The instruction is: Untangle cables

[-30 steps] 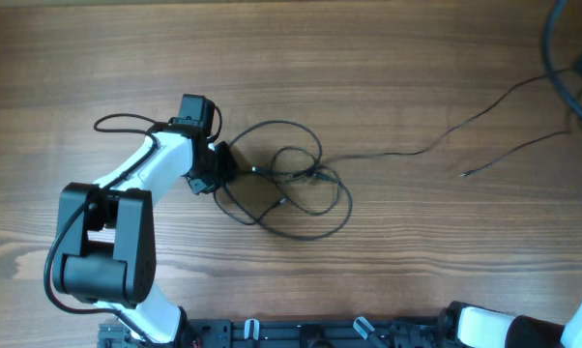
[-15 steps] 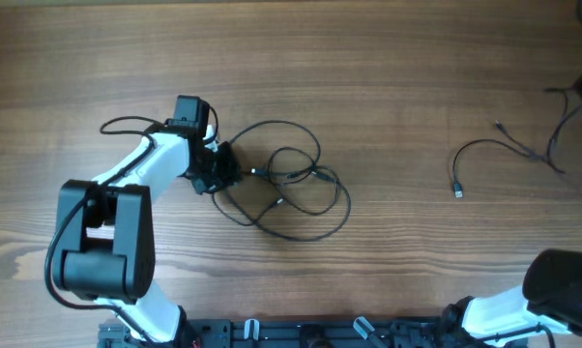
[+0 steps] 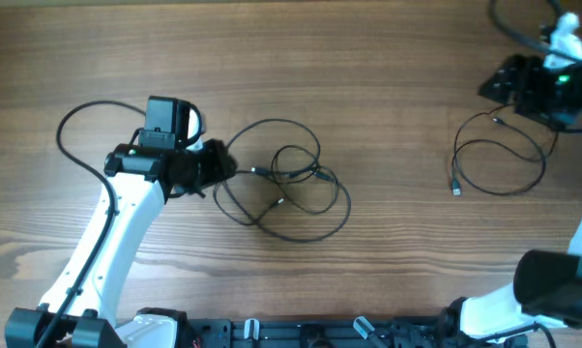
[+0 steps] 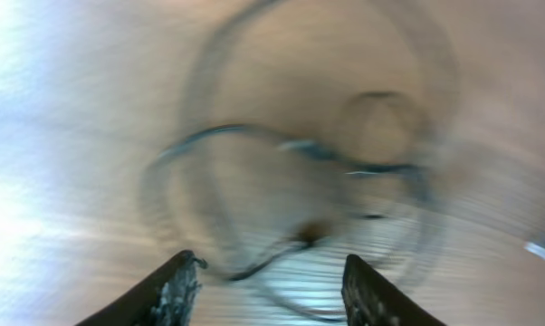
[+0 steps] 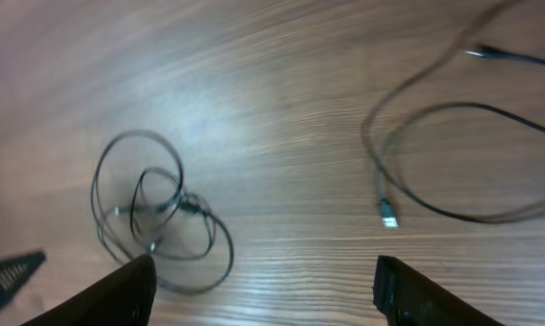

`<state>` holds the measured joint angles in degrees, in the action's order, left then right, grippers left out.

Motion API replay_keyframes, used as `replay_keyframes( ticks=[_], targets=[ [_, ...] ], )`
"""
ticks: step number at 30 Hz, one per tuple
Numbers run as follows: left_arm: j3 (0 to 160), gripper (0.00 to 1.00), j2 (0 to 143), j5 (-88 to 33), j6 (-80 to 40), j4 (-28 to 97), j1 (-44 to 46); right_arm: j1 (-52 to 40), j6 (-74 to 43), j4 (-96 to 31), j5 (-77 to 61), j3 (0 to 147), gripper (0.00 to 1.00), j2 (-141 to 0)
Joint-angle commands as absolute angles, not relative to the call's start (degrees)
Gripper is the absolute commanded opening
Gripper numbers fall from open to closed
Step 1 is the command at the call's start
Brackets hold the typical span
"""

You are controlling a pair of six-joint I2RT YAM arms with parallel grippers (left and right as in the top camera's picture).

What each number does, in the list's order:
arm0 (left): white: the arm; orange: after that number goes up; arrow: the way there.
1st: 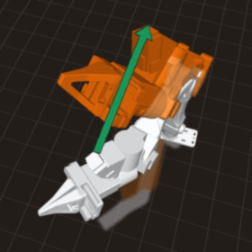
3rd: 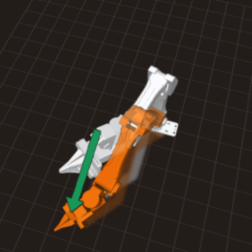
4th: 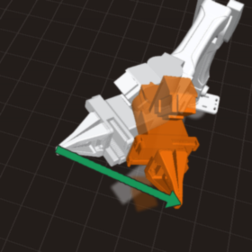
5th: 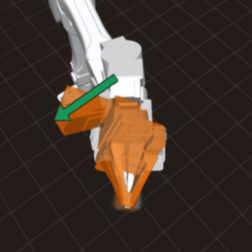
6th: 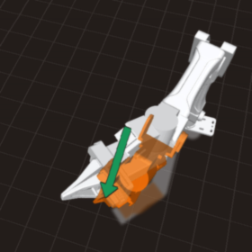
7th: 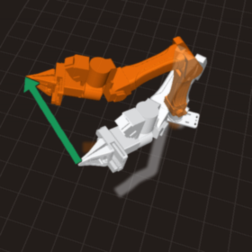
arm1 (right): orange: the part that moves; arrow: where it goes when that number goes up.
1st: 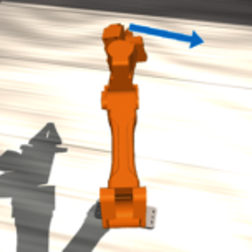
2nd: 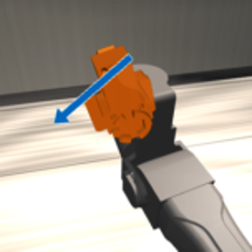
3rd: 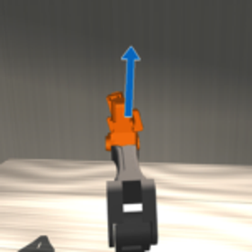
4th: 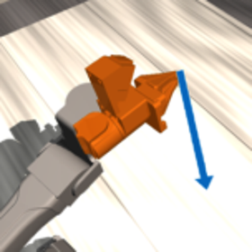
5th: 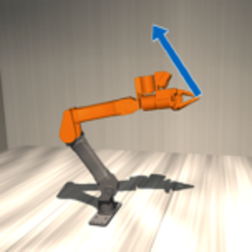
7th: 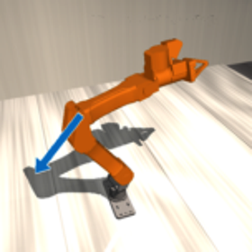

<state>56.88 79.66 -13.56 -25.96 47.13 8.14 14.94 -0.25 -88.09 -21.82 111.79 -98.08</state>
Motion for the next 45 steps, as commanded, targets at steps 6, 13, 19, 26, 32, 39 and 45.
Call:
replay_keyframes(
  ticks=[6,13,19,26,32,39,45],
  targets=[
    [56.1,0.65,84.9,5.5,-38.2,51.3,6.8,-13.4,-1.7,-85.9,-17.3,107.4,0.78,-96.8],
    [56.1,1.00,87.0,4.8,-37.7,53.3,-3.5,-34.0,-8.6,-64.0,-17.3,86.7,0.73,-97.2],
    [56.1,1.00,87.0,3.2,-36.5,53.9,-11.4,-43.3,-30.3,-40.9,-4.0,69.2,0.69,-97.6],
    [56.1,1.00,87.0,2.0,-36.5,54.4,-12.1,-43.5,-63.0,-24.6,-4.6,60.1,0.64,-98.2],
    [56.1,1.00,87.0,2.0,-36.5,54.5,-12.1,-43.5,-67.9,-19.6,-5.8,57.3,0.60,-100.1],
    [56.1,1.00,87.0,2.0,-36.5,55.0,-12.1,-43.5,-67.4,-5.4,-9.5,57.3,0.38,-107.4],
    [56.1,1.00,87.0,1.9,-36.5,55.0,-12.1,-43.5,-62.5,-4.7,-11.1,57.3,0.04,-107.1]
  ],
)
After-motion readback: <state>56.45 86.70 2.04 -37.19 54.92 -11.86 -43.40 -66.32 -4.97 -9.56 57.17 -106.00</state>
